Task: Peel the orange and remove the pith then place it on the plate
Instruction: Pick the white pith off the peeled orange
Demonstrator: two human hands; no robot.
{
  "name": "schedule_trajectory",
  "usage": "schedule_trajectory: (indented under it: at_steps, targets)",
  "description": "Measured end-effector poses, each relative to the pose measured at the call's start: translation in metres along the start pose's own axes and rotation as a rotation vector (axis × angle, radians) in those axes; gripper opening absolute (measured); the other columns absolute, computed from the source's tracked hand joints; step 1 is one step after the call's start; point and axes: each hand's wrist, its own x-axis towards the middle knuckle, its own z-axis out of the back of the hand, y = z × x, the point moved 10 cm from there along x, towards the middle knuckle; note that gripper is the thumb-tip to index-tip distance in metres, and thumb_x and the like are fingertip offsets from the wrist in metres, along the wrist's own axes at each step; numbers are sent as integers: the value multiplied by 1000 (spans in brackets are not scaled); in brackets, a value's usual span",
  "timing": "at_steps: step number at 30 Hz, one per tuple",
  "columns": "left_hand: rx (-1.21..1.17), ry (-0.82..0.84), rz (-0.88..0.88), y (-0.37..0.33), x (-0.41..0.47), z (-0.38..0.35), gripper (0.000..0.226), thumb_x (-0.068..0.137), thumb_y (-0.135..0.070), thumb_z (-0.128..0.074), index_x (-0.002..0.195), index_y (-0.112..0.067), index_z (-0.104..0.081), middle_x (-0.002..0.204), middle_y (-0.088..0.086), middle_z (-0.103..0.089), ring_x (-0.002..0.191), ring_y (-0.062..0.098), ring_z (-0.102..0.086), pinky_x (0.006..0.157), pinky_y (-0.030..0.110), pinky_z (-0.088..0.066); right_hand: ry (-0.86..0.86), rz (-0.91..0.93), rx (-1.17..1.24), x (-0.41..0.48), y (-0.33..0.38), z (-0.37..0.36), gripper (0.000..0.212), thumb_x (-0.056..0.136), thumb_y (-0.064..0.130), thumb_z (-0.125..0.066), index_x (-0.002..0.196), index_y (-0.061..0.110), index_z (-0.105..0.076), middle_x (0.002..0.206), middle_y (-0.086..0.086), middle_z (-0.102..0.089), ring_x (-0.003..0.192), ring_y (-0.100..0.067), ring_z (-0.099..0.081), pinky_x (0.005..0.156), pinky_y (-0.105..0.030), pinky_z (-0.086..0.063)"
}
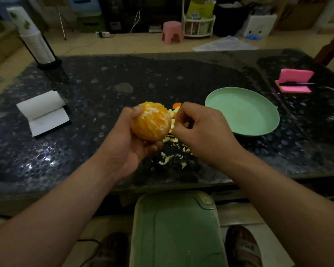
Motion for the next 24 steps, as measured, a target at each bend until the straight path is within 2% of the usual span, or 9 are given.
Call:
schedule_trajectory:
  at_steps: [2,4,6,9,15,20,24]
  targets:
    - [-56,42,11,-3,-2,-3,44,102,-47,-47,128,-17,-66,109,15,-73,75,26,-63,63,32,-47,-1,-34,13,2,-9,2,10,95,26,-68,85,27,-67,73,9,-65,66,-10,-59,62,-39,-53]
    - [-99,77,39,-3,-4,-6,49,100,-48,-46,130,-14,-66,105,16,-72,72,27,-61,58,30,-48,2,-61,21,4,-15,4,9,100,26,-65,96,29,-72,77,12,-67,67,-7,-60,63,-35,-51]
    - [-125,100,61,-3,-5,-8,53,99,-47,-45,134,-11,-64,104,17,-71,69,27,-60,54,28,-47,17,-77,51,4,-14,4,13,101,24,-65,109,32,-71,93,15,-71,74,-5,-63,67,-32,-54]
    - [-138,117,69,-2,-4,-8,59,94,-47,-49,137,-10,-61,107,18,-70,70,27,-60,54,28,-48,29,-76,154,3,-7,4,12,99,24,-70,109,31,-70,105,12,-73,87,-6,-68,78,-36,-61]
    - [-135,141,42,-2,0,-7,72,91,-43,-53,153,-7,-50,118,18,-67,77,25,-65,57,30,-54,27,-38,200,-2,3,7,7,96,31,-77,103,29,-75,88,11,-73,79,-9,-69,72,-33,-59]
    - [-64,131,6,-5,1,-8,56,89,-40,-53,136,-11,-62,113,13,-72,82,23,-64,62,29,-50,14,-19,135,-2,5,9,11,95,38,-78,100,28,-78,86,12,-74,78,-6,-70,73,-35,-60]
    - [-16,91,-16,-4,3,-4,62,83,-41,-63,137,-12,-63,119,14,-73,89,24,-65,65,32,-48,-4,15,70,-5,10,12,10,97,32,-75,97,23,-79,80,12,-74,73,-5,-69,71,-37,-60]
